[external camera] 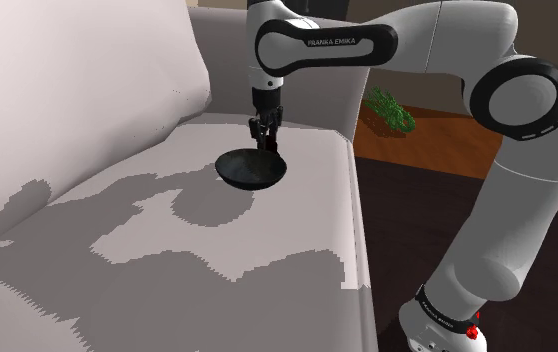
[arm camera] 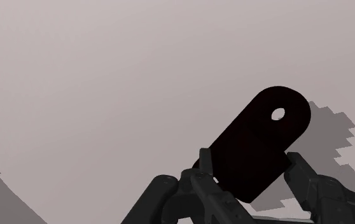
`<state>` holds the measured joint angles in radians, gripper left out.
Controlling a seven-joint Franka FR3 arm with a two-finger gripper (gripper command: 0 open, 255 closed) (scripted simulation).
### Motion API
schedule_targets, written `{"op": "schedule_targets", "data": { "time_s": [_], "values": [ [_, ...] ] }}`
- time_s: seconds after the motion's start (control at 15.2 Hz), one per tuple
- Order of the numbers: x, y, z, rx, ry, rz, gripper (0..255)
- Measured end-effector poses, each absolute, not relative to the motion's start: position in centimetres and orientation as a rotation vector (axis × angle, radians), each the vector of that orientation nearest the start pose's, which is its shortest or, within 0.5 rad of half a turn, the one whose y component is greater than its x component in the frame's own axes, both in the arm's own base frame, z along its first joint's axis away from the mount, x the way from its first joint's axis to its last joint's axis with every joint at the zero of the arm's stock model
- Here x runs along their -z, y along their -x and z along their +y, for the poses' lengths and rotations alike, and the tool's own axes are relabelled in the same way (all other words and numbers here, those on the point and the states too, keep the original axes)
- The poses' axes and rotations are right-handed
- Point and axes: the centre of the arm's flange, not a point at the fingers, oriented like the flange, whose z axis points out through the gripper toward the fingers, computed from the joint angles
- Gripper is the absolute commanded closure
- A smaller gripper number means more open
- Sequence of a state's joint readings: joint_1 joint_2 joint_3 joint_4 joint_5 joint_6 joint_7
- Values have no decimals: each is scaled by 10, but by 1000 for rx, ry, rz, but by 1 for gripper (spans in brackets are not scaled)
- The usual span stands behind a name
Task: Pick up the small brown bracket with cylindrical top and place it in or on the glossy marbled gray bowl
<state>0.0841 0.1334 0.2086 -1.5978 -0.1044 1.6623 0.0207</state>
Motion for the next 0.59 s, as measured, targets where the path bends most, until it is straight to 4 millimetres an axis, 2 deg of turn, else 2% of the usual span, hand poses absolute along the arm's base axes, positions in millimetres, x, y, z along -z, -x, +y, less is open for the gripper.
{"op": "schedule_targets", "data": {
  "time_s": [0.59],
  "values": [
    [-587, -575, 156, -85, 3193, -457, 255]
  ]
}}
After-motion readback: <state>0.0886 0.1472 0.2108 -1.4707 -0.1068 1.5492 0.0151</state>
